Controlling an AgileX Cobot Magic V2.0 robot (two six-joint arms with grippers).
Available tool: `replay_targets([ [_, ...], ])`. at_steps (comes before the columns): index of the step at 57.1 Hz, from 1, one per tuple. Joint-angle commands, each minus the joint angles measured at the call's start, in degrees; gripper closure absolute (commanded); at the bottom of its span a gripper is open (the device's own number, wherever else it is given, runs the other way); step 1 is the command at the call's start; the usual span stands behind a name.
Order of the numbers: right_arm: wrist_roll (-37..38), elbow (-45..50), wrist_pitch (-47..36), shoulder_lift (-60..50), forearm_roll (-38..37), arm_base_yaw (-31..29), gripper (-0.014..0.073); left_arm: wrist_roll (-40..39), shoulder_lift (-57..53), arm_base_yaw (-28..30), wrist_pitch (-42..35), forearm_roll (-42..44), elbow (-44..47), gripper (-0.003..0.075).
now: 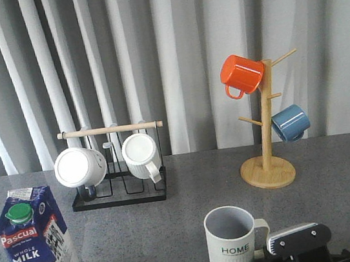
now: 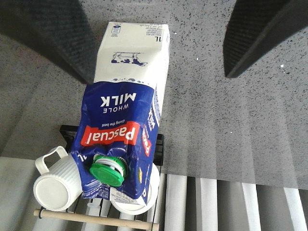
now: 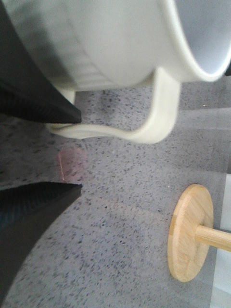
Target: Place milk next to cup
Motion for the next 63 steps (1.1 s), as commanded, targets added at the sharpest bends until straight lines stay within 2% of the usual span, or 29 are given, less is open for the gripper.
replay_targets([
  [1,-0.56,1.4,-5.17,-5.17,-1.75,0.01,0.0286,-0.03,-0.09,-0.44,-4.38,-0.06,-1.99,0.0185],
  [10,-0.89,4.8,-3.41,-12.13,-1.82,0.01,0.0286,-0.03,-0.09,-0.44,-4.38,-0.06,-1.99,0.0185],
  [21,-4.82,5.15,8.35,-22.28,-4.62,-0.03,0.0294,-0.03,-0.09,-0.44,-4.38,-0.06,-1.99,0.0185],
  [31,-13.24,5.15,17.12,-30.78,-3.36,-0.11,0.0372,-0.03,-0.09,-0.44,-4.38,-0.06,-1.99,0.0185],
  [42,-14.04,5.15,24.63,-38.84,-5.9,-6.27,0.0455,-0.03,-0.09,-0.44,-4.38,-0.06,-1.99,0.0185],
  [48,-9.08,5.15,27.0,-42.81,-11.72,-10.4,0.0482,-0.03,-0.09,-0.44,-4.38,-0.06,-1.99,0.0185],
  [58,7.79,5.15,31.69,-49.14,-24.93,-19.65,0.0522,-0.03,-0.09,-0.44,-4.38,-0.06,-1.99,0.0185],
  [63,13.72,5.15,34.31,-51.99,-30.46,-24.07,0.0544,-0.03,-0.09,-0.44,-4.38,-0.06,-1.99,0.0185],
])
